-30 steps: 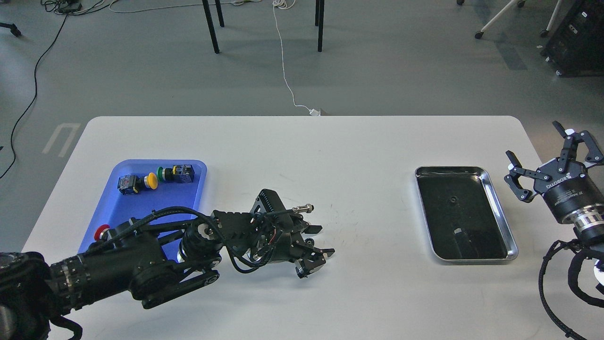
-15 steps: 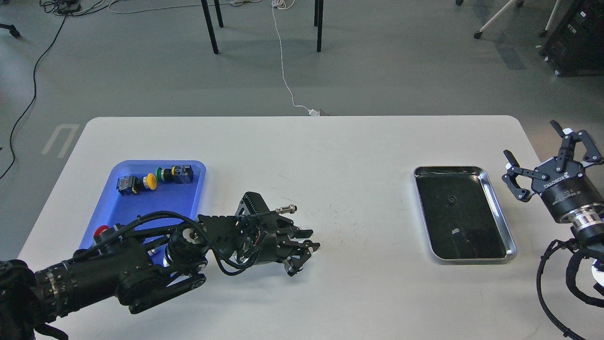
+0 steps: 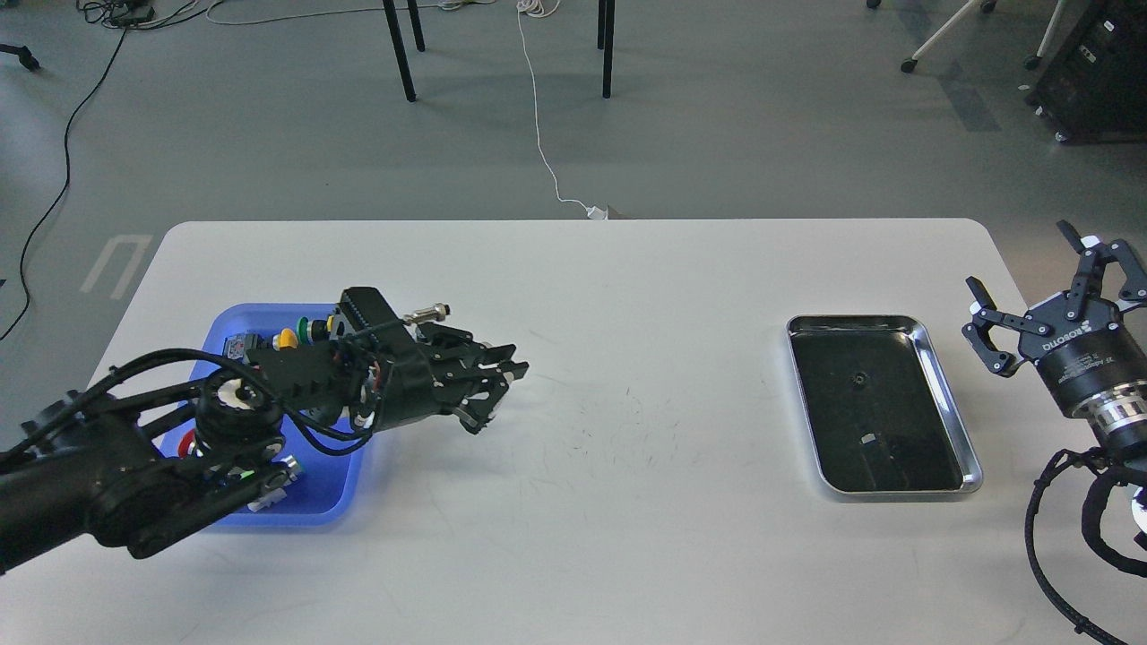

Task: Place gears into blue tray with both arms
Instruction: 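Carry the gear into the blue tray and open the left gripper, then lift the left gripper away and move the right gripper over the metal tray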

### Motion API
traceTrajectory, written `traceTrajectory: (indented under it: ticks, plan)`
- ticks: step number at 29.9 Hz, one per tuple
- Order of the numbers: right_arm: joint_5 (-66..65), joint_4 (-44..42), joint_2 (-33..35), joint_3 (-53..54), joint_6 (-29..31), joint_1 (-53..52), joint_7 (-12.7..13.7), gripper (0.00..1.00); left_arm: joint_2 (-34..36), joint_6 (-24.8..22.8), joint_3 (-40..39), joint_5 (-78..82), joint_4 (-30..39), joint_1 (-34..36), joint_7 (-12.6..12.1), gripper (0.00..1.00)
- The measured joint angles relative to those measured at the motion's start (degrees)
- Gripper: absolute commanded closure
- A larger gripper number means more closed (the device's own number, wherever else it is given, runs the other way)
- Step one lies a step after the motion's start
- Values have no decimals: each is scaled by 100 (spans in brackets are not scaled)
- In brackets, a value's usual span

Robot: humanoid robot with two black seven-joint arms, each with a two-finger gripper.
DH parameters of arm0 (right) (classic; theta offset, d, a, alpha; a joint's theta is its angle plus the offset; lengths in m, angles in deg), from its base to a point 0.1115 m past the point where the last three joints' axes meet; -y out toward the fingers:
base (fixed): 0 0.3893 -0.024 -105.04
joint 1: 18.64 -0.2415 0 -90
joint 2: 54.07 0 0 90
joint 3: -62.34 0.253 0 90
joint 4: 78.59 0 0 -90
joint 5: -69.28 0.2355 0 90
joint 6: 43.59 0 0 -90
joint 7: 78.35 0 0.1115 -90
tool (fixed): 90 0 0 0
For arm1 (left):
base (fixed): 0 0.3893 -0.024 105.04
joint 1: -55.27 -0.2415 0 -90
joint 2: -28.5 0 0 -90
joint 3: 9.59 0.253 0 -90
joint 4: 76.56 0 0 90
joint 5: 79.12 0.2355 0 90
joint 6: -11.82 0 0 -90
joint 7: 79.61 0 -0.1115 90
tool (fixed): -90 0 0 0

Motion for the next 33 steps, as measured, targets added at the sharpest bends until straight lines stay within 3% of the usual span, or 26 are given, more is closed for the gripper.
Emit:
traceTrajectory:
  ticks: [7,15,17,20,23,29,33]
  plan:
    - [0,9,-30,-6,0,14,0,2,1234,26,22,-1115,-503,-171,318,85]
    - [0,144,-35,15,0,22,0,2,1192,570,202,-1204,-1844,-732,454,80]
    - [0,158,-14,31,0,26,0,2,1126,670,236,-1207,-1954,-786,513,75]
    - [0,164,0,36,0,44,0,3,1107,710,249,-1212,-2007,-809,545,55]
    - [0,175,1,36,0,82,0,2,1124,724,251,-1258,-2008,-814,576,22]
    - [-1,178,68,36,0,125,0,3,1183,679,167,-2370,-1816,-647,611,14]
    - [-35,188,418,24,0,104,0,3,1410,384,142,-3598,-1645,-140,620,12]
